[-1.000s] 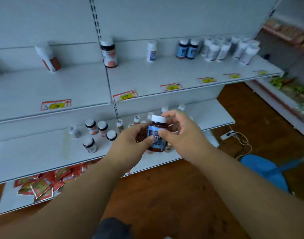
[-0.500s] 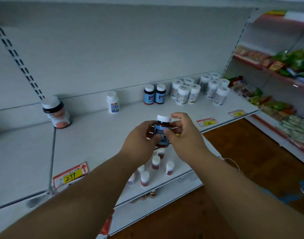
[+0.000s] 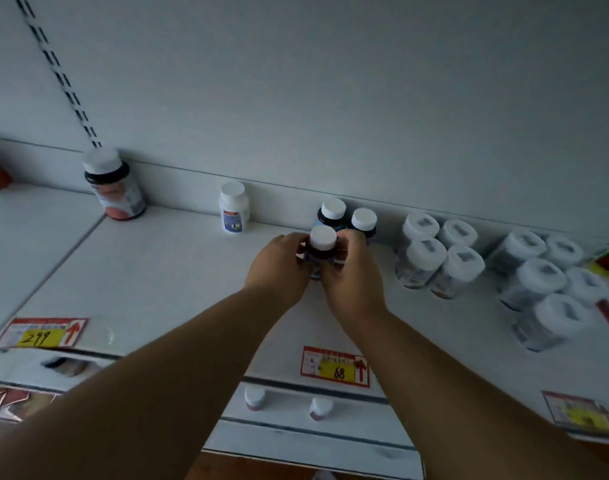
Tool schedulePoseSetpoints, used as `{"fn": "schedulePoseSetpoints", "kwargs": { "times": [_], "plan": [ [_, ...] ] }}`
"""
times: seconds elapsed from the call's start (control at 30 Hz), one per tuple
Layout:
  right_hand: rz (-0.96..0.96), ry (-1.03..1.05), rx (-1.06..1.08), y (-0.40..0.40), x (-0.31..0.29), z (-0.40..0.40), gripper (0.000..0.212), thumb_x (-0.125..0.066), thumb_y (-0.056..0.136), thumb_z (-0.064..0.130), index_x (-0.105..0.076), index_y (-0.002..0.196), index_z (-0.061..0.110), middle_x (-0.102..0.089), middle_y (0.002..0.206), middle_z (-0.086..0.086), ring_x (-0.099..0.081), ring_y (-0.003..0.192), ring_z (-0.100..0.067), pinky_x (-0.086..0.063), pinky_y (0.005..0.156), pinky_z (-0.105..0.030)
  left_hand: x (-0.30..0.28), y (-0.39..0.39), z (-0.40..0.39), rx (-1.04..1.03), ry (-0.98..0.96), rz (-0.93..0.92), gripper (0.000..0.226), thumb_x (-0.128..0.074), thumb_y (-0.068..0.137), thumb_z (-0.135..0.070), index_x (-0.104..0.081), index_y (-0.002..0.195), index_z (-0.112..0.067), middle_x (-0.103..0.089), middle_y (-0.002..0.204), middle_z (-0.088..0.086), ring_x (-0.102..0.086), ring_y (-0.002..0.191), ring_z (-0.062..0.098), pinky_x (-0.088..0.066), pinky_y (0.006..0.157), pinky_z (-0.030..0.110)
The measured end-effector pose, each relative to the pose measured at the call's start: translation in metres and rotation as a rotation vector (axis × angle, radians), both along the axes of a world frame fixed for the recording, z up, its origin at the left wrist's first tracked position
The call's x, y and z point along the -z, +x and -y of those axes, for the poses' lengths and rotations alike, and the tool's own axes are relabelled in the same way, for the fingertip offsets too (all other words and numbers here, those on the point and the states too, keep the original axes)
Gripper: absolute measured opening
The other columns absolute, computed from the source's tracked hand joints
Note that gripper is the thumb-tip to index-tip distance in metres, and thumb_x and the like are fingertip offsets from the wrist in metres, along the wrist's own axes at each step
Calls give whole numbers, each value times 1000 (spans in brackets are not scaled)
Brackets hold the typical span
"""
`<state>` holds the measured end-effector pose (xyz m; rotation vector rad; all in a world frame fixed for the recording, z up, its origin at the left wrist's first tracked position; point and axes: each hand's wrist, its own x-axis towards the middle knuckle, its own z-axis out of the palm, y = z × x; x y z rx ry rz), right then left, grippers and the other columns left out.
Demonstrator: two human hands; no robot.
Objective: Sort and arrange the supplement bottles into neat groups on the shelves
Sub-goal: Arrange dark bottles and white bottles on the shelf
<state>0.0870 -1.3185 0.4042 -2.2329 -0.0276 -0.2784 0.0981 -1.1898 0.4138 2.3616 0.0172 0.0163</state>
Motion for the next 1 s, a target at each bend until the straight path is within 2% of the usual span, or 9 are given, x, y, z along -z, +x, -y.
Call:
{"fn": "schedulePoseSetpoints", "kwargs": {
  "times": [0.1, 0.2, 0.27, 0.47, 0.53, 0.63, 0.8, 0.9, 1.0],
  "plan": [
    [-24, -22, -5, 11, -3, 3, 33, -67, 89, 26, -49, 116, 19, -63, 113, -3, -61, 100, -21, -44, 73, -30, -6, 3, 0, -1, -40, -47, 43, -67, 88, -25, -59, 130, -24, -67, 117, -2, -66, 100, 17, -53, 90, 35],
    [0, -75, 26, -1, -5, 4, 50, -70, 87, 23, -44, 128, 13, -56, 127, -9, -56, 114, -25, -49, 88, -38, -11, -7, -5, 12, -35, -50, 54, -70, 89, -27, -51, 139, -24, -62, 124, -3, -62, 102, 13, -50, 91, 29],
    [35, -129, 40, -22, -7, 3, 58, -72, 85, 19, -41, 134, 12, -50, 133, -10, -52, 120, -25, -46, 96, -36, -13, -25, -12, 35, 11, -20, 51, -68, 90, -25, -50, 138, -27, -59, 124, -6, -59, 98, 9, -48, 85, 23],
    [93, -178, 12, -100, -21, -32, 58, -69, 85, 16, -44, 138, 15, -47, 130, -8, -54, 115, -24, -49, 94, -41, -23, -97, -61, 113, 1, 104, 43, -62, 94, -16, -54, 133, -31, -60, 120, -10, -58, 95, 6, -45, 82, 19],
    [114, -141, 32, -129, -25, -58, 55, -70, 86, 16, -46, 136, 15, -48, 130, -8, -56, 113, -23, -49, 94, -38, -24, -124, -87, 137, -13, 144, 43, -64, 92, -16, -55, 131, -31, -60, 118, -11, -58, 93, 5, -44, 80, 16],
    [131, -102, -3, -174, -33, -110, 51, -69, 88, 17, -48, 134, 14, -49, 128, -5, -56, 112, -18, -45, 93, -25, -22, -167, -139, 127, 20, 169, 44, -66, 91, -15, -55, 130, -32, -59, 115, -14, -55, 90, 2, -41, 75, 11],
    [110, -99, -190, -220, -35, -199, 47, -66, 91, 21, -46, 133, 25, -46, 130, 3, -50, 116, -10, -43, 92, -20, -21, -239, -228, 32, 77, 159, 41, -66, 91, -16, -56, 129, -29, -60, 116, -12, -56, 94, 4, -50, 82, 23],
    [103, -64, -337, -235, -22, -245, 45, -65, 90, 21, -48, 131, 26, -47, 126, 5, -49, 112, -8, -41, 88, -21, -6, -272, -273, -112, 82, 159, 37, -65, 90, -17, -59, 125, -27, -61, 115, -11, -58, 92, 5, -48, 81, 23],
    [131, -52, -394, -252, -3, -289, 43, -67, 87, 16, -51, 127, 21, -50, 119, 4, -52, 110, -14, -45, 89, -28, 10, -300, -314, -218, 80, 117, 37, -64, 88, -17, -59, 123, -28, -61, 110, -12, -59, 88, 4, -50, 81, 27]
  ]
}}
